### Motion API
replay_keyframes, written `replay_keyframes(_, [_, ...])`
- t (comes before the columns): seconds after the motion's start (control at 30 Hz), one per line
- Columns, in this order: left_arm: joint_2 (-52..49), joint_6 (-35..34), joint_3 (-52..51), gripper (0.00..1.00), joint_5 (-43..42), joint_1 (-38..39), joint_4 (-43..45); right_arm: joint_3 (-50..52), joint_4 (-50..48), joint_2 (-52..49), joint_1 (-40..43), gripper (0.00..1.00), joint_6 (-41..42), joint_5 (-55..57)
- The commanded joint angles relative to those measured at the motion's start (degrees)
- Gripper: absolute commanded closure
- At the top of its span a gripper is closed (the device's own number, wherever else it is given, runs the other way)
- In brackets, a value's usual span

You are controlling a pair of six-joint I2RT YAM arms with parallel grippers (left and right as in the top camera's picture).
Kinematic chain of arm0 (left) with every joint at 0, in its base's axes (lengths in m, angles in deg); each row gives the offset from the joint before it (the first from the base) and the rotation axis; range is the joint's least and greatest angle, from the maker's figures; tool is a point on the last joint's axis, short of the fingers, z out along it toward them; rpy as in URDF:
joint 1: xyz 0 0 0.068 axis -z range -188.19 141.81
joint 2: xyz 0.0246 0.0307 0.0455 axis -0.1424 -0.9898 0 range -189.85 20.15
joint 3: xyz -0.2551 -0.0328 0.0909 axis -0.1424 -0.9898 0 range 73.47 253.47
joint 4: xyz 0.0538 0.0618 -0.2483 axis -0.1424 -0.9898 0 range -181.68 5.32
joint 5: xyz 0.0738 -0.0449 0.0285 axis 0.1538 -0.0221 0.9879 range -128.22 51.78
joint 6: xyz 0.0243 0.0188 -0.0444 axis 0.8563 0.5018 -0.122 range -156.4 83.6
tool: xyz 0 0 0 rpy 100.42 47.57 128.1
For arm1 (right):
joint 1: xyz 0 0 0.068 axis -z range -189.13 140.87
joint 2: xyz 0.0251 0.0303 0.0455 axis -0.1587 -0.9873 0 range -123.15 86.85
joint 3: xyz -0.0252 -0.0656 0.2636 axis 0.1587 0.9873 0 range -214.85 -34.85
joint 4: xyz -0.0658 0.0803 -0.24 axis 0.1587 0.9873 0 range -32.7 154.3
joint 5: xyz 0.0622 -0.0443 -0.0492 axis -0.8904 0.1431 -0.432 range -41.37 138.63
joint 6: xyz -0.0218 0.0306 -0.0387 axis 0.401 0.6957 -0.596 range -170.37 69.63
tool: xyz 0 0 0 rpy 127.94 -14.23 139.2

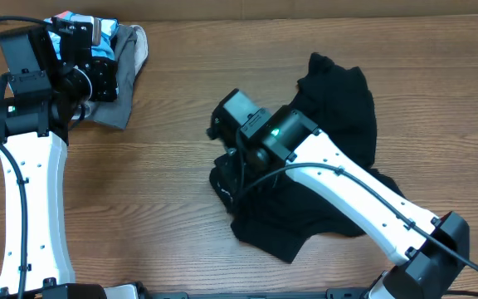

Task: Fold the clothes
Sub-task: 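Lift the black shirt with the right gripper, drag to center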

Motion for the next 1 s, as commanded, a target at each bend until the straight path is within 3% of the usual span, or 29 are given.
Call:
replay_keyframes(0.0, [-0.2,-0.6,1.6,0.88,0.4,-0.2,-0.2,-0.7,-0.8,0.5,-1.1,0.96,-0.9,-0.9])
replay_keyframes(0.27, [-0.2,-0.6,1.5,0.88,0.4,-0.1,-0.2,-6.0,-0.5,2.7,2.7,0.96,-0.1,-0.9])
replay_keyframes(0.4, [-0.2,-0.5,1.5,0.89,0.5,-0.2,-0.2,-7.5,-6.6,2.7,4.9,0.96,0.4,-0.8])
replay_keyframes(0.6, [-0.2,-0.6,1.5,0.89,4.2,-0.6,-0.2,-7.5,-23.1,-0.7,5.1,0.96,0.9,4.2])
replay_keyframes(0.9, [-0.2,-0.5,1.5,0.87,6.4,-2.3,-0.6,-7.5,-52.0,-13.7,6.2,0.96,2.5,14.8])
replay_keyframes(0.93, [-0.2,-0.5,1.5,0.86,6.4,-2.3,-0.7,-7.5,-54.4,-14.9,6.6,0.90,3.0,15.1])
replay_keyframes(0.97, [-0.2,-0.5,1.5,0.85,6.4,-2.3,-0.9,-7.5,-55.8,-15.6,7.1,0.68,3.6,15.5])
